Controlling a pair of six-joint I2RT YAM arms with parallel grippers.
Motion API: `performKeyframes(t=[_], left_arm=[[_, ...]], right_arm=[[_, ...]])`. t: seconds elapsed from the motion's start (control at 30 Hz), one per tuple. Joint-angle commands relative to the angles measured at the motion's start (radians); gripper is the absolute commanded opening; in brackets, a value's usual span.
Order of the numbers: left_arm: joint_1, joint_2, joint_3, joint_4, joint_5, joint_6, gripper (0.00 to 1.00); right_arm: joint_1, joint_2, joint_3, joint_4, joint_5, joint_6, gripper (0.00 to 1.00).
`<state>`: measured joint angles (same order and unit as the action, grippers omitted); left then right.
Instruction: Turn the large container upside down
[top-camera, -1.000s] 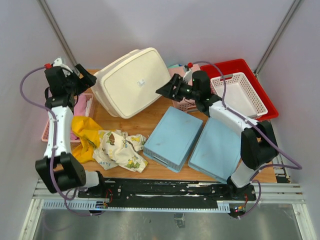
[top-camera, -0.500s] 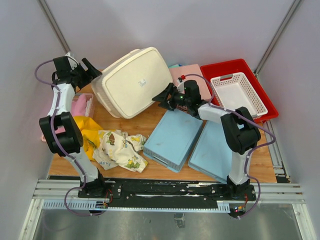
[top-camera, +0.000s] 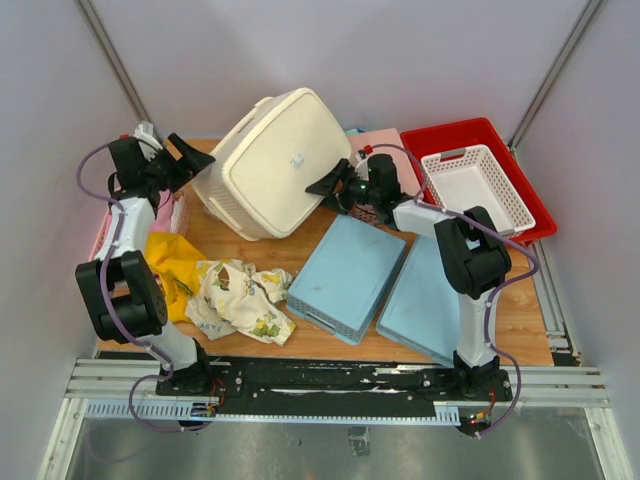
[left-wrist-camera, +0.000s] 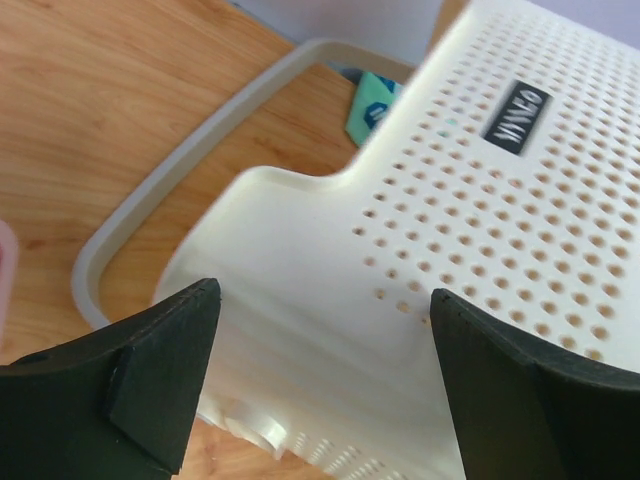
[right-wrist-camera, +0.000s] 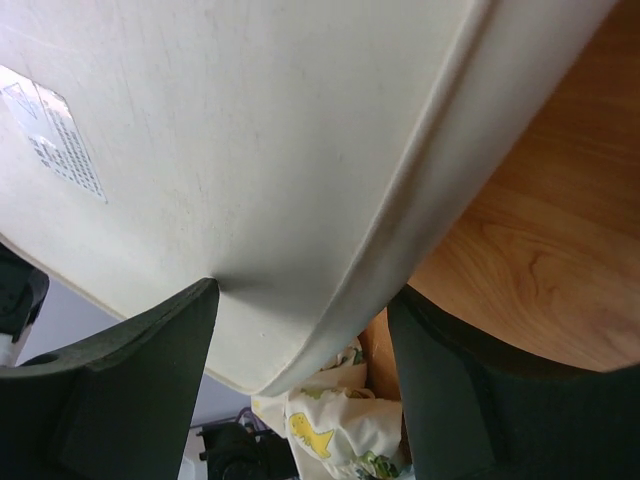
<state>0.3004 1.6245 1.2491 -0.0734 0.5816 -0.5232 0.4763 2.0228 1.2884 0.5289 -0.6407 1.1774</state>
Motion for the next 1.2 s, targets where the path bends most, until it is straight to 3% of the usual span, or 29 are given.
performKeyframes(t=[0.0,0.1,0.37,0.53,0.67,0.87,1.17], left_arm=[[-0.102,-0.076,-0.086,-0.041,0.131,-0.022,0.9],[-0.103,-0.115,-0.04,-0.116,0.053,0.034,0.94],[-0.102,-0.28,0.05,-0.335,-0.355,0.246,0.99],[-0.18,-0.474,-0.152,-0.356,-0.637,0.371,0.99],[-0.412,-0.644,-0.362,-0.236,-0.851,0.51,0.99],[-0.467,-0.77,-0.64,-0.013,-0.822,0.694,0.98],[-0.468,-0.555,-0.657,0.149,-0.759,0.804,0.95]], right_arm=[[-0.031,-0.006,0.138,0.083,-0.006,0.001,0.69],[-0.065,-0.005,0.169,0.028,-0.01,-0.007,0.69],[-0.139,-0.14,0.131,-0.187,0.034,-0.158,0.69],[-0.156,-0.172,0.11,-0.193,0.031,-0.165,0.7],[-0.169,-0.174,0.108,-0.189,0.018,-0.151,0.7],[-0.198,-0.211,0.089,-0.163,-0.002,-0.128,0.7],[-0.225,-0.269,0.068,-0.144,-0.023,-0.107,0.7]])
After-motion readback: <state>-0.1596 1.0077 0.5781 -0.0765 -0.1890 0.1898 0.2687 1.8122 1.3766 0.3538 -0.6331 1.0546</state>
